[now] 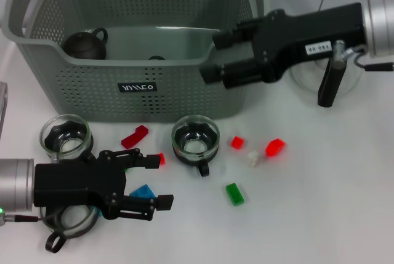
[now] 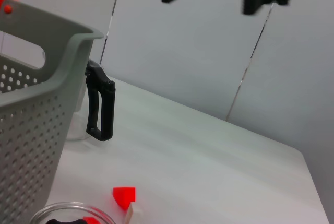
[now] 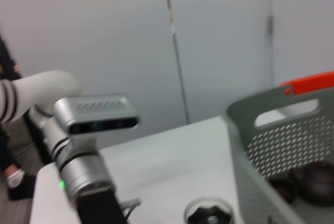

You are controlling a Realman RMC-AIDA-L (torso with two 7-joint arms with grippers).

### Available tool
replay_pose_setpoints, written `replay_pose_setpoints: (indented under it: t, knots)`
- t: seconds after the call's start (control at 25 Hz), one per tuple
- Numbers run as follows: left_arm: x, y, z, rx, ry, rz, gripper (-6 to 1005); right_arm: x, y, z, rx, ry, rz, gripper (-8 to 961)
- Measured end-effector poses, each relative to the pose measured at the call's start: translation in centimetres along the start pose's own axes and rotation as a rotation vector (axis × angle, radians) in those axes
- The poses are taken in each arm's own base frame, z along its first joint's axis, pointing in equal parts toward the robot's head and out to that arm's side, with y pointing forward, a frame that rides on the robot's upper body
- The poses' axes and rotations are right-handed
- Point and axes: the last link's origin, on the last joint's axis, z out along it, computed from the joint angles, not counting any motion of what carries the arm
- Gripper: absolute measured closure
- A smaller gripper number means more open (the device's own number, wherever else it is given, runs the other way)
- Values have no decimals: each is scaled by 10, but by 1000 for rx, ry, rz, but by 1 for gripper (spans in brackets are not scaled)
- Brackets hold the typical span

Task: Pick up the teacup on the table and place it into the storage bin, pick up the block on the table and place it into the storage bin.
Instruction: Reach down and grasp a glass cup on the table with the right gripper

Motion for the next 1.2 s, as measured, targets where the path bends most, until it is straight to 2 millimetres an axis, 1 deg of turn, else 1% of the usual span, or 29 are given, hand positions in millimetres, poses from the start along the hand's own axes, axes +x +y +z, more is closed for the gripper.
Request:
replay_pose_setpoints:
  t: [0.12,0.24,0.48,0.56,0.76,1.2]
  knots:
    - [0,0,0,1,0,-1,96,5,5,-2,-32,37,-1,212]
    - [-2,1,-1,2,0,-4,96,13,10,1,-67,91,-9,163]
    - [-10,4,-5,19,-1,36,96,24,16,13,-99,200,-42,4]
    - [-16,8,-8,29,-2,68,96,27,18,17,-110,233,-62,6]
    - [-20,9,-10,33,-12,71,97,34,23,30,-126,316,-115,9]
    - [-24,12,-13,25,-31,59,96,44,18,66,-52,445,-203,9]
